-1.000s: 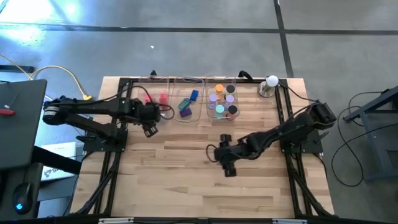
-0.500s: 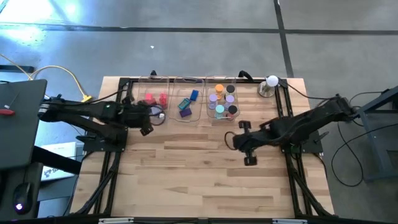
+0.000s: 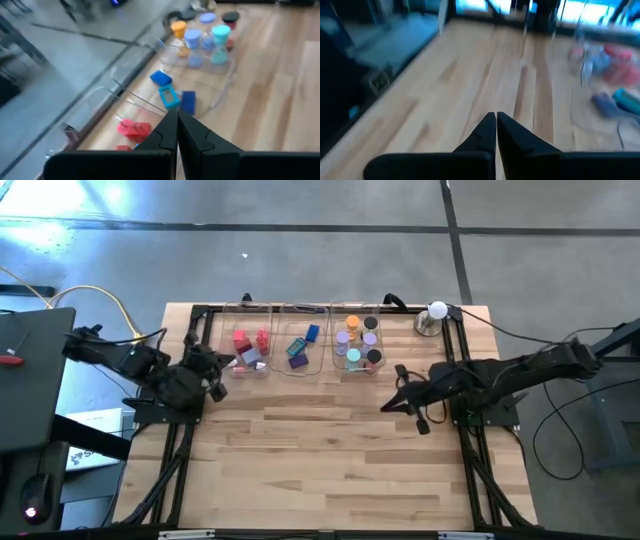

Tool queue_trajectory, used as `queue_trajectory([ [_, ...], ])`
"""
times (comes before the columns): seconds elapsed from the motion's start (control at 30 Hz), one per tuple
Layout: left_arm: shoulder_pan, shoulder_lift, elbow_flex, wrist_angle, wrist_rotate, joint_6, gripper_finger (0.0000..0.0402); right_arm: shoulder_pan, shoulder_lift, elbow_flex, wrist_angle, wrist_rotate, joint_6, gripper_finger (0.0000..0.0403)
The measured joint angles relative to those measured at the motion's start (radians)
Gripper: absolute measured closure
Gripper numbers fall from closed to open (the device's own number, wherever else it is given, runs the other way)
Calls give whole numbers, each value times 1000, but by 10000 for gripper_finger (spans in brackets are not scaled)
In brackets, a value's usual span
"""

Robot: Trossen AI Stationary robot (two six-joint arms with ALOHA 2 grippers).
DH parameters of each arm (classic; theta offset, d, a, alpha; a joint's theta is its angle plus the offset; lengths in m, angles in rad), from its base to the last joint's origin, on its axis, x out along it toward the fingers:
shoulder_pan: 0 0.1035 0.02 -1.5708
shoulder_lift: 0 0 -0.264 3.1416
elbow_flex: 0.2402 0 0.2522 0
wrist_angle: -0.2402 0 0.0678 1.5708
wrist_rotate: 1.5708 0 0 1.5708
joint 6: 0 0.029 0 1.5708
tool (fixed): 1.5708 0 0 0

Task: Pick & Place Office items
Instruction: Return to Home Position

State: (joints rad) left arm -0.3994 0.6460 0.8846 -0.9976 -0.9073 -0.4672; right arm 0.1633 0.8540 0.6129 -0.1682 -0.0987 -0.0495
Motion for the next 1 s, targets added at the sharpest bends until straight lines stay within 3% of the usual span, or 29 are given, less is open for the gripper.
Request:
queue_trajectory([
  [0.1,-37,-75,-52,39,-93,-8,401,-57,-55,-143,227,-111,22,399],
  [0.2,-71,-133,-71,96,-95,7,401,-108,-80,-259,390,-223,27,399],
  [0.43,-158,-216,-165,253,-18,55,401,-185,-84,-435,627,-243,106,399],
  [0.63,-210,-250,-310,355,-18,75,401,-192,-85,-508,678,-258,183,398],
  [0.77,-244,-264,-396,423,11,76,401,-191,-120,-557,671,-341,233,400],
  [1.0,-323,-280,-425,458,17,97,401,-190,-217,-596,573,-345,280,399],
])
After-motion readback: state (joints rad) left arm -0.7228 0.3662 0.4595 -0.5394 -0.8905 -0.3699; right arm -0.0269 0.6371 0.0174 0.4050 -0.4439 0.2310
